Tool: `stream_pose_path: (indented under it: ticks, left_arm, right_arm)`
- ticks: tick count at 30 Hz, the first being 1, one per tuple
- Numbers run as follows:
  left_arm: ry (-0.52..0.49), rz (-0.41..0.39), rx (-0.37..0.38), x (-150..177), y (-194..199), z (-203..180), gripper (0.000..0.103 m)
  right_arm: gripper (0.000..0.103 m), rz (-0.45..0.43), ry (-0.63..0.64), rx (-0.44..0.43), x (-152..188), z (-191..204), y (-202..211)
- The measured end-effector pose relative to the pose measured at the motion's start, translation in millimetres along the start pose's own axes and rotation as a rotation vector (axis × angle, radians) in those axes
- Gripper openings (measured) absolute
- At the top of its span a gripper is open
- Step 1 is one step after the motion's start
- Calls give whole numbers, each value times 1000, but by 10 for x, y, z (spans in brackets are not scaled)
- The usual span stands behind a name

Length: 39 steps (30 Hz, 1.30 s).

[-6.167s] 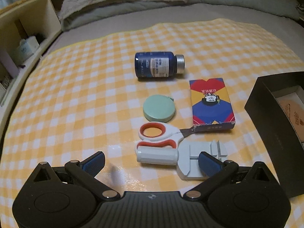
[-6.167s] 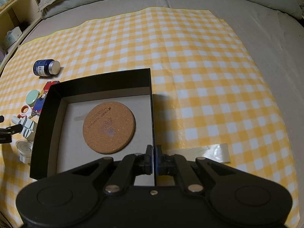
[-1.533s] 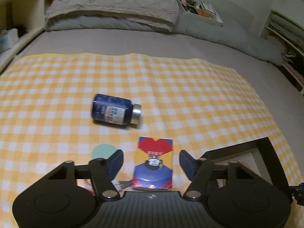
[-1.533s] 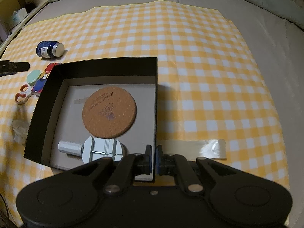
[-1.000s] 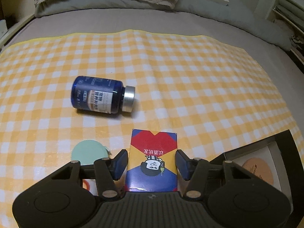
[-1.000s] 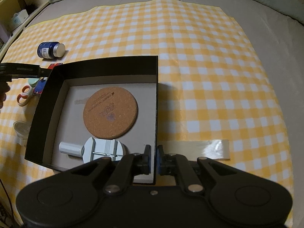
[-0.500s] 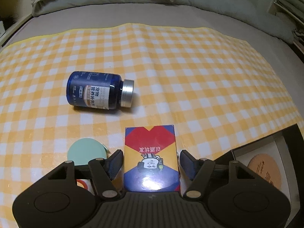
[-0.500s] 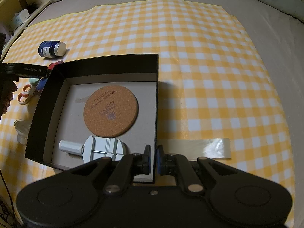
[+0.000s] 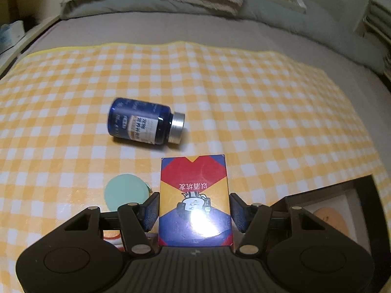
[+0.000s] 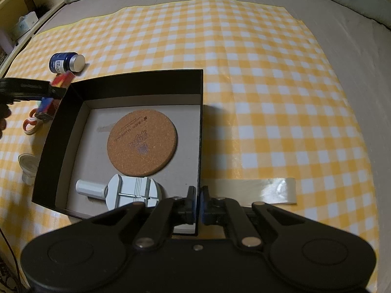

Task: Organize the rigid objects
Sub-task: 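Carry the card box into the black box onto the coaster, release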

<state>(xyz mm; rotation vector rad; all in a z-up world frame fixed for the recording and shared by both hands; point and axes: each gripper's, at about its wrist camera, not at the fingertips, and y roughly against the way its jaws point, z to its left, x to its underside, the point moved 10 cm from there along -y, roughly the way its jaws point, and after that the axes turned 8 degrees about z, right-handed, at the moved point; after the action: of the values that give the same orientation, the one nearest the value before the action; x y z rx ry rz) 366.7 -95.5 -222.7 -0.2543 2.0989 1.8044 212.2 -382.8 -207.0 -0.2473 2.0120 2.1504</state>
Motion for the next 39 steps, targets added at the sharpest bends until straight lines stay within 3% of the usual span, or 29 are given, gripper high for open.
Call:
stream_pose_path:
  ticks: [6,14,19,28,39]
  left_arm:
    - [33,-48,73,55,379,-237,60]
    - [0,-66,224,267,713,-858,60]
    - [0,-36,272,339,613,-1206,60]
    - [34,17,280,350,196,-1676,60]
    - [101,60,348,324,-134,-1966,61]
  right_arm:
    - [4,-1,-2,2,0,-6,-2]
    - [3,-5,19,32,-3,8,-2]
    - [3,-9,23,38,-18,18,3]
    - [3,-10,14,30,-9,-4,17]
    - [3,-6,13,25,-13,-18,24]
